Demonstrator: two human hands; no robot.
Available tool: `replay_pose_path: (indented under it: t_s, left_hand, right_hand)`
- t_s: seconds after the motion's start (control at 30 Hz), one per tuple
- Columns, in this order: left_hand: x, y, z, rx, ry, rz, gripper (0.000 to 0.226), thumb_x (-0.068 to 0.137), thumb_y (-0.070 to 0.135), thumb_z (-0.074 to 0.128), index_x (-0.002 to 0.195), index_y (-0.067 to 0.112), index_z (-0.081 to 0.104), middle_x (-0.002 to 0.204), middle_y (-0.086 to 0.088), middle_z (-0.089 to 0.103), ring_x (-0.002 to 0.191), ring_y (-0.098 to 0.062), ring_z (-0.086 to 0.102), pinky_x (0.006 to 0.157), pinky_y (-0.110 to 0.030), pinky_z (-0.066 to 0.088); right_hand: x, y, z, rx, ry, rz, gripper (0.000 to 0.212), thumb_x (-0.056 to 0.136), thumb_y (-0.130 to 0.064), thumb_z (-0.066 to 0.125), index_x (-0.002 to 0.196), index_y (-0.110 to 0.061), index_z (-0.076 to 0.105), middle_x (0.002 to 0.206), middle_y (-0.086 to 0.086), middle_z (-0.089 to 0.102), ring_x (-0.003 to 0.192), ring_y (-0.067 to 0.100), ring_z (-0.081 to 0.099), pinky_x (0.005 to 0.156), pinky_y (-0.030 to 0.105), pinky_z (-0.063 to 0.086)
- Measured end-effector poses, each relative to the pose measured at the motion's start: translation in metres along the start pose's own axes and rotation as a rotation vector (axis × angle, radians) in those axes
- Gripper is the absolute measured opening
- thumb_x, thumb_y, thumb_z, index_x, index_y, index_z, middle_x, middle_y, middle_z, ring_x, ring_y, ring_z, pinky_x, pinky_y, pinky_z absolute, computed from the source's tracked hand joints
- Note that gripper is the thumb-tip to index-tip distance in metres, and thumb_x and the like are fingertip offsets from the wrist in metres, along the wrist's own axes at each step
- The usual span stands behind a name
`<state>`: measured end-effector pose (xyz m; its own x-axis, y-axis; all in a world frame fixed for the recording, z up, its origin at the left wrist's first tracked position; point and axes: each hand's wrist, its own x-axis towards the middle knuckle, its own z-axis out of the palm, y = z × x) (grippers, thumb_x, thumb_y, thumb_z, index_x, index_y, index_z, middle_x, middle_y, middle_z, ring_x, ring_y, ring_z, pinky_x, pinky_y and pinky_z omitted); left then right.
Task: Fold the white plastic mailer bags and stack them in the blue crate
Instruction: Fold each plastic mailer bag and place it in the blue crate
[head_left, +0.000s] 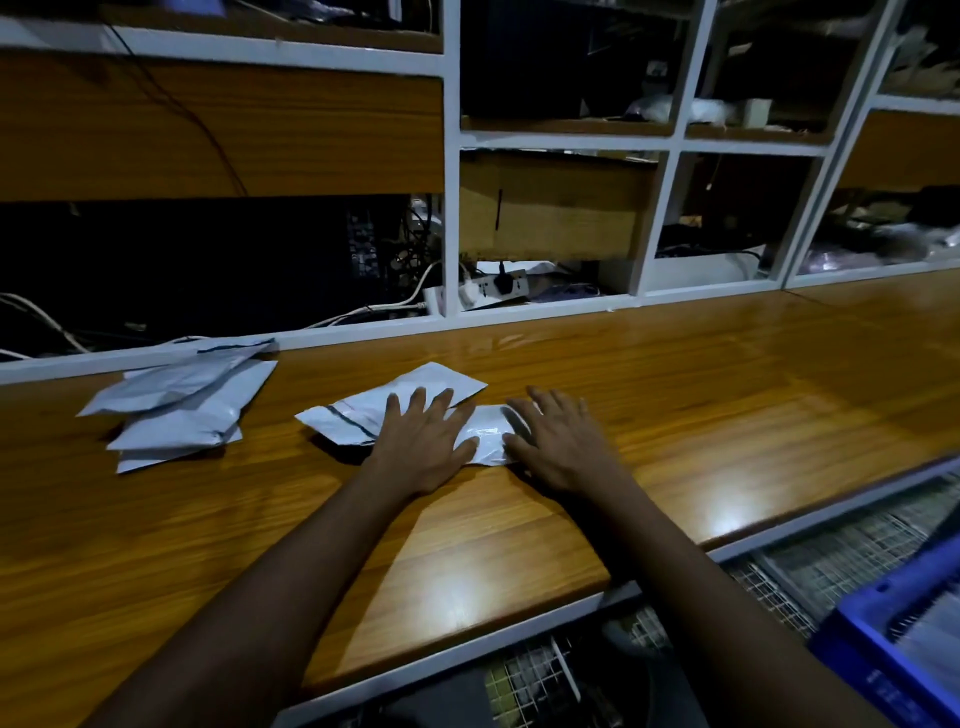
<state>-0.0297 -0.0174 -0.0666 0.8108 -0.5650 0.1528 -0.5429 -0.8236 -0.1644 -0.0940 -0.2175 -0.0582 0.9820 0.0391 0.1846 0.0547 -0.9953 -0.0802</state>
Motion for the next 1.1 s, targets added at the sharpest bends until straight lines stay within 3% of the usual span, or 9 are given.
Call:
replay_pose_path:
  t_s: [0.07, 0.27, 0.43, 0.57, 0.67, 0.83, 0.97, 1.1]
  left_hand:
    - [0.003, -0.005, 0.001, -0.003, -0.029, 0.0, 0.065, 0.098, 0.063, 0.01, 0.156, 0.035, 0.01, 0.165, -0.002, 0.013, 0.149, -0.033, 0.014, 0.116, -0.06, 0.01]
    - [0.012, -0.036, 0.005, -0.08, -0.089, -0.112, 0.061, 0.1, 0.062, 0.013, 0.156, 0.037, 0.01, 0.165, 0.0, 0.012, 0.149, -0.033, 0.009, 0.116, -0.062, 0.005]
    - [0.017, -0.054, 0.004, -0.097, -0.129, -0.188, 0.06, 0.098, 0.064, 0.013, 0.153, 0.041, 0.015, 0.165, -0.002, 0.012, 0.15, -0.035, 0.007, 0.114, -0.066, -0.001]
    - [0.023, -0.032, 0.001, -0.138, -0.07, -0.079, 0.059, 0.101, 0.059, 0.015, 0.154, 0.033, 0.02, 0.163, -0.002, 0.016, 0.15, -0.031, 0.011, 0.113, -0.067, 0.002]
    - [0.027, -0.012, 0.004, -0.125, -0.051, -0.024, 0.06, 0.101, 0.059, 0.016, 0.154, 0.032, 0.019, 0.162, -0.001, 0.019, 0.148, -0.028, 0.017, 0.114, -0.064, 0.007]
    - [0.029, -0.017, 0.008, -0.09, -0.042, -0.084, 0.061, 0.101, 0.058, 0.016, 0.154, 0.029, 0.02, 0.16, -0.004, 0.024, 0.145, -0.029, 0.024, 0.113, -0.064, 0.011]
    - [0.032, -0.012, 0.004, -0.016, 0.033, -0.031, 0.061, 0.101, 0.059, 0.018, 0.153, 0.027, 0.022, 0.16, -0.008, 0.022, 0.146, -0.032, 0.022, 0.113, -0.066, 0.01]
    - [0.044, 0.028, -0.008, -0.123, 0.06, 0.081, 0.061, 0.102, 0.057, 0.022, 0.155, 0.028, 0.016, 0.162, -0.007, 0.02, 0.148, -0.028, 0.018, 0.116, -0.062, 0.007]
  right_hand:
    - [0.005, -0.007, 0.004, -0.001, -0.004, -0.026, 0.059, 0.098, -0.058, 0.028, 0.151, -0.031, 0.031, 0.16, 0.008, 0.027, 0.145, 0.032, 0.022, 0.116, 0.057, 0.016]
    - [0.009, -0.004, 0.014, -0.02, 0.027, 0.033, 0.081, 0.077, -0.056, 0.006, 0.147, -0.03, 0.037, 0.147, 0.006, 0.044, 0.134, 0.034, 0.038, 0.105, 0.049, 0.032]
    - [0.008, 0.009, 0.011, -0.049, 0.037, 0.076, 0.071, 0.084, -0.05, 0.009, 0.147, -0.029, 0.035, 0.15, 0.005, 0.042, 0.136, 0.033, 0.036, 0.107, 0.051, 0.03]
    - [0.007, 0.017, 0.007, -0.002, 0.068, 0.079, 0.07, 0.089, -0.05, 0.01, 0.15, -0.022, 0.033, 0.157, 0.009, 0.032, 0.142, 0.032, 0.029, 0.113, 0.052, 0.023]
    - [0.009, 0.023, 0.012, -0.023, 0.029, 0.098, 0.056, 0.1, -0.046, 0.025, 0.15, -0.022, 0.031, 0.156, 0.009, 0.033, 0.143, 0.032, 0.027, 0.113, 0.054, 0.022]
    - [0.006, 0.037, 0.011, 0.019, 0.018, 0.197, 0.051, 0.103, -0.044, 0.03, 0.148, -0.021, 0.033, 0.154, 0.008, 0.034, 0.143, 0.033, 0.026, 0.112, 0.06, 0.019]
    - [0.005, 0.047, 0.01, 0.037, 0.122, 0.178, 0.053, 0.099, -0.039, 0.025, 0.145, -0.015, 0.039, 0.15, 0.012, 0.042, 0.134, 0.037, 0.038, 0.106, 0.056, 0.033]
    - [0.008, 0.07, 0.011, 0.149, 0.25, 0.204, 0.041, 0.097, -0.025, 0.039, 0.128, -0.007, 0.059, 0.133, 0.018, 0.058, 0.115, 0.042, 0.055, 0.093, 0.053, 0.045]
